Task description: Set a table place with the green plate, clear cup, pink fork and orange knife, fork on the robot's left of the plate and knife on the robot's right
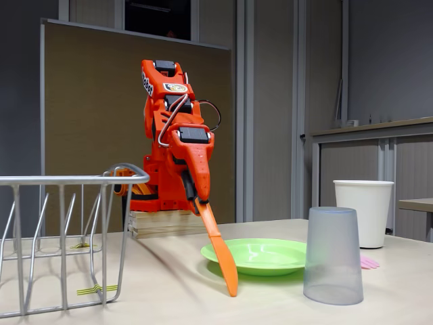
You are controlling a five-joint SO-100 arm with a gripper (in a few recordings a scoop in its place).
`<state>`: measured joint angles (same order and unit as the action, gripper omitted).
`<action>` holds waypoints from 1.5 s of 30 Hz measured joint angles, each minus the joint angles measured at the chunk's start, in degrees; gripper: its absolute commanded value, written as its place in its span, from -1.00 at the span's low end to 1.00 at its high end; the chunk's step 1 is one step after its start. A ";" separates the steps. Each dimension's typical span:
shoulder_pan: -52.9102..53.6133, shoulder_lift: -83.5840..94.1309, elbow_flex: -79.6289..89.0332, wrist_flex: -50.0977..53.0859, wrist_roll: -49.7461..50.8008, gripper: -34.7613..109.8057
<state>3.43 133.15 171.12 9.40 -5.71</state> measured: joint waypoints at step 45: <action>-3.25 9.32 -1.41 7.03 4.83 -0.51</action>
<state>0.18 142.47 169.72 16.44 -0.88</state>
